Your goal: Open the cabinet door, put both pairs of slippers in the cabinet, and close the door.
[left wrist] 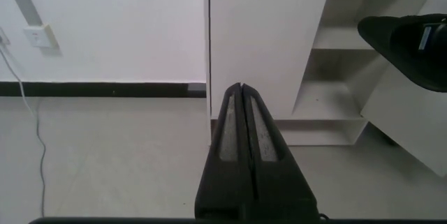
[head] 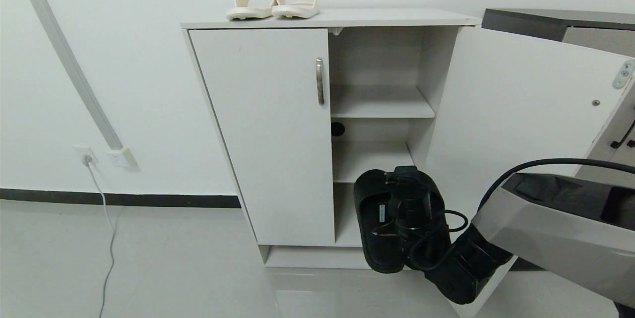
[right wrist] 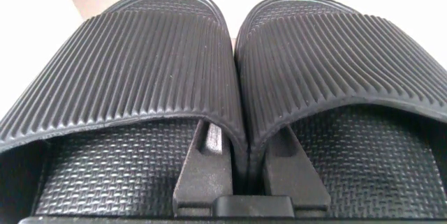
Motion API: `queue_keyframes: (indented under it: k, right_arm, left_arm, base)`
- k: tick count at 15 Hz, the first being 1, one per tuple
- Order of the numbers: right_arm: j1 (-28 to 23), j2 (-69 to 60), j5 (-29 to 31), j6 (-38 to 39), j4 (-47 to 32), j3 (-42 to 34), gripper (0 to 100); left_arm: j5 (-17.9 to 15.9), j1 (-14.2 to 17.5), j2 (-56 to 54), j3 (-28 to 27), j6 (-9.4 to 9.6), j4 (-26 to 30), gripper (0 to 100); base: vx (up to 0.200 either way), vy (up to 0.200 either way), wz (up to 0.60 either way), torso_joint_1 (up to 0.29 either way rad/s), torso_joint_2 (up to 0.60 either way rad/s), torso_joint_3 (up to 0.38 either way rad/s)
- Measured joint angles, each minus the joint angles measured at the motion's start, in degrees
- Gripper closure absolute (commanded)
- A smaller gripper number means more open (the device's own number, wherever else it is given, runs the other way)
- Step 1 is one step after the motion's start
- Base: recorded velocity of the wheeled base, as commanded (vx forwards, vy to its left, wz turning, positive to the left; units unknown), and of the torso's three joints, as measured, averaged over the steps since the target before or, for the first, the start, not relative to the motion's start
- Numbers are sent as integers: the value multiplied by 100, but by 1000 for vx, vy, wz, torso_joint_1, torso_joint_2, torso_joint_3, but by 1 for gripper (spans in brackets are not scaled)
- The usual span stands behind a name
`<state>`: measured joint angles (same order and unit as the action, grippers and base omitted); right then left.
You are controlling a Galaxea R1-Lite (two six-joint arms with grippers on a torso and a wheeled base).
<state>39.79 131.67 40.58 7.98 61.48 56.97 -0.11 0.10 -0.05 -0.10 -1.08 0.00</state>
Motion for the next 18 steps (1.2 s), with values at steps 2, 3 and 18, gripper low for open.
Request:
queue_keyframes:
  k: [2,3,18]
  right_arm:
    - [12,17,-93,0,10,30,100]
    - [1,28,-108,2,16,45,100]
    - [-96,111,-243,134,35,174,100]
  left_arm:
    - [-2,-2,2,0,0,0,100]
    - [-5,-2,2,0,0,0,100]
    - [-35,-2,5,0,5,21,100]
  base:
    - [0,0,0,0,0,0]
    - [0,0,0,0,0,0]
    - [0,0,0,1,1,-130]
